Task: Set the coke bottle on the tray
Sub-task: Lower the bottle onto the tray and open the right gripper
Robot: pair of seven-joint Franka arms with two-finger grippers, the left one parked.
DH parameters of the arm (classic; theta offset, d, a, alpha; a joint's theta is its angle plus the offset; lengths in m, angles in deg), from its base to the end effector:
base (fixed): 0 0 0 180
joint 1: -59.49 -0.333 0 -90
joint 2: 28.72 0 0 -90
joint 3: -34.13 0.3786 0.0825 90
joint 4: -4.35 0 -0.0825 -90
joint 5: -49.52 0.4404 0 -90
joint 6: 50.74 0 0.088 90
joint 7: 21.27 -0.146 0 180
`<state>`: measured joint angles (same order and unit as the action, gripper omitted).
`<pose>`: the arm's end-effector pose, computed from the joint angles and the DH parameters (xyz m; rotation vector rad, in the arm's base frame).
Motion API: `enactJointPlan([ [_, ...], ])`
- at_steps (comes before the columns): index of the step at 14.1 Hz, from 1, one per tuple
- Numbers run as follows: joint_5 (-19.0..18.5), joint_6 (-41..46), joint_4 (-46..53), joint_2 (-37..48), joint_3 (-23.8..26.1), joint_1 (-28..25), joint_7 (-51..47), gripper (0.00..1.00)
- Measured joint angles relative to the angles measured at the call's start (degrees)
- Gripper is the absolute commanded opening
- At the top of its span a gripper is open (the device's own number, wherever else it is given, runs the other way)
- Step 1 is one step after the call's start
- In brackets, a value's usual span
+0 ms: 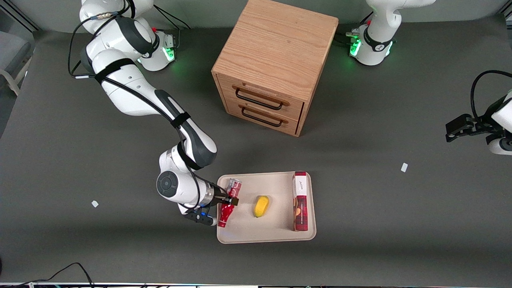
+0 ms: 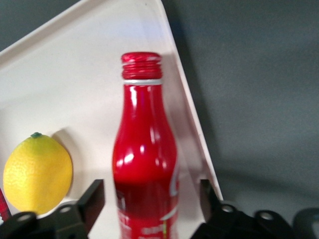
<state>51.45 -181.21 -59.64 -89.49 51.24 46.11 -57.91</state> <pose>0.8026 0.3775 0.1501 -2.8044 0.4134 0.0556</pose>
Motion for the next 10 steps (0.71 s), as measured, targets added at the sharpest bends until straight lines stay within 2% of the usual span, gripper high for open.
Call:
enactJointPlan([
  [4, -1.81, 0.2, 0.72, 0.14, 0.0, 0.0, -0.08, 1.0],
  [6, -2.62, 3.62, 1.38, 2.18, 0.0, 0.17, -0.24, 1.0],
  [10, -4.37, 22.75, 1.79, 15.96, -0.02, 2.94, -0.44, 1.0],
])
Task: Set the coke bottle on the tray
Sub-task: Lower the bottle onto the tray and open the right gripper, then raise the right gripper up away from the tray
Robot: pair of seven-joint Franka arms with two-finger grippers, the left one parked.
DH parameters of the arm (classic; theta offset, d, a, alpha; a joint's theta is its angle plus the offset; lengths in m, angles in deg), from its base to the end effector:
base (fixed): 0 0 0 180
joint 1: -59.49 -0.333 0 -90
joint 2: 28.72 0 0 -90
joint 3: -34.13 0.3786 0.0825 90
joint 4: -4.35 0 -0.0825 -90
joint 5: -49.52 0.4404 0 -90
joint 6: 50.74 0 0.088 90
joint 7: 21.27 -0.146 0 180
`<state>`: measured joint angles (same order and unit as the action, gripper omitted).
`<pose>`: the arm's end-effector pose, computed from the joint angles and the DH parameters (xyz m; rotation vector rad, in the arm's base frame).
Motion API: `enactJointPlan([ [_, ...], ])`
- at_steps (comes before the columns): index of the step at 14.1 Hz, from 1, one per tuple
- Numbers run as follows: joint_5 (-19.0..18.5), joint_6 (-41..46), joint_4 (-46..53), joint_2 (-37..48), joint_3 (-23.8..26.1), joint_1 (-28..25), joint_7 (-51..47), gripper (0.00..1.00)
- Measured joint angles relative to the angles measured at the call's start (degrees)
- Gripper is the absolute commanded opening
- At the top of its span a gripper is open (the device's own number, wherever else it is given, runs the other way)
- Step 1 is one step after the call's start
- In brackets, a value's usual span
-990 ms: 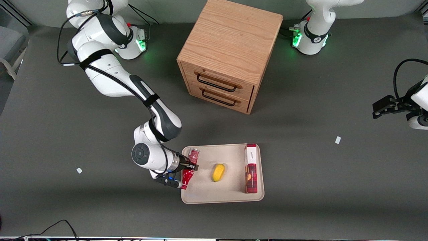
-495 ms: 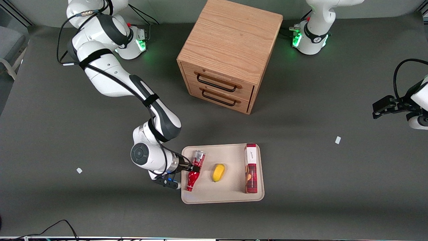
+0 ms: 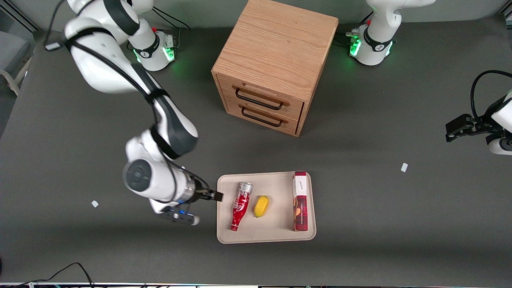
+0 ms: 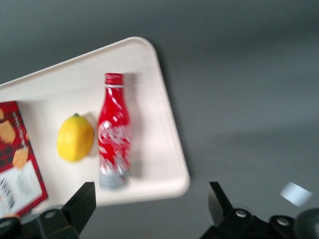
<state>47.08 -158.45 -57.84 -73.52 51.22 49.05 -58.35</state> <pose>0.7976 0.3214 0.3666 -2.9554 0.3588 0.0780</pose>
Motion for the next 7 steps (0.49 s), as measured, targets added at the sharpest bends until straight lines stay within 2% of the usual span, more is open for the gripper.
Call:
enactJointPlan([
  [3, -0.34, 13.35, -0.09, 10.91, -0.54, 2.81, 0.37, 1.0],
  [7, -0.35, 26.79, -0.44, 22.51, -6.94, 3.75, 8.38, 1.0],
])
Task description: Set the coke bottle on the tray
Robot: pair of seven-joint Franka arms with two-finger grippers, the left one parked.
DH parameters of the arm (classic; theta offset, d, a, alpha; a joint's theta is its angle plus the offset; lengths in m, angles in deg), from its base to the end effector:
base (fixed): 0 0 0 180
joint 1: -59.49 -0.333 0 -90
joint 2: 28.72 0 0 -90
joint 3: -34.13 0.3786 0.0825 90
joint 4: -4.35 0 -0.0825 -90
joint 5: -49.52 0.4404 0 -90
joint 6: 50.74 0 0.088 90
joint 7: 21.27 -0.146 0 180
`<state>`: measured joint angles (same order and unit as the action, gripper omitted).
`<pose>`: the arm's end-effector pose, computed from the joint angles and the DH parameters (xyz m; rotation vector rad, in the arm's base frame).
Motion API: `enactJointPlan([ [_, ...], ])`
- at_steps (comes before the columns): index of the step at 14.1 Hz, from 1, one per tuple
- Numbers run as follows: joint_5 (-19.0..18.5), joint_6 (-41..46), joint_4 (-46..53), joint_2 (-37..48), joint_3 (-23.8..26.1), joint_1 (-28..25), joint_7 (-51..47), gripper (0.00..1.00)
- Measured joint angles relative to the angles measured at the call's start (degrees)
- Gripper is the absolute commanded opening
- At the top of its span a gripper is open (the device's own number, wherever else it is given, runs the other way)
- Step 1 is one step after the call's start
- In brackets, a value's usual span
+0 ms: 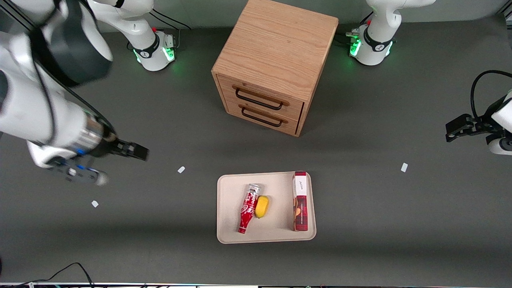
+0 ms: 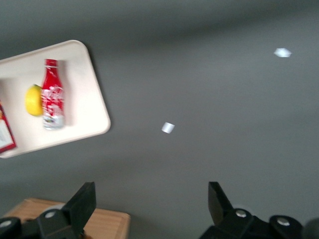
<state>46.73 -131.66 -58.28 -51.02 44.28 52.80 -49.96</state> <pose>0.7064 0.1755 0.6243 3.1128 -0.3498 -0.1047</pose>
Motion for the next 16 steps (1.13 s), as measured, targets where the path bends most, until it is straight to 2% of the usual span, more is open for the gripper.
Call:
enactJointPlan([
  [2, 0.01, 3.67, -1.96, 5.43, -3.88, 0.26, 5.78, 1.0],
  [5, 0.32, 4.23, -11.24, 14.31, -8.83, 0.81, 11.29, 1.0],
  [10, 2.12, -2.32, -31.58, 27.71, -10.46, 0.97, 11.67, 1.0],
  [12, 2.39, -2.74, -34.22, 30.21, -10.45, 0.88, 11.69, 1.0],
  [16, 3.46, -3.62, -32.33, 29.79, -10.75, 0.77, 11.69, 1.0],
])
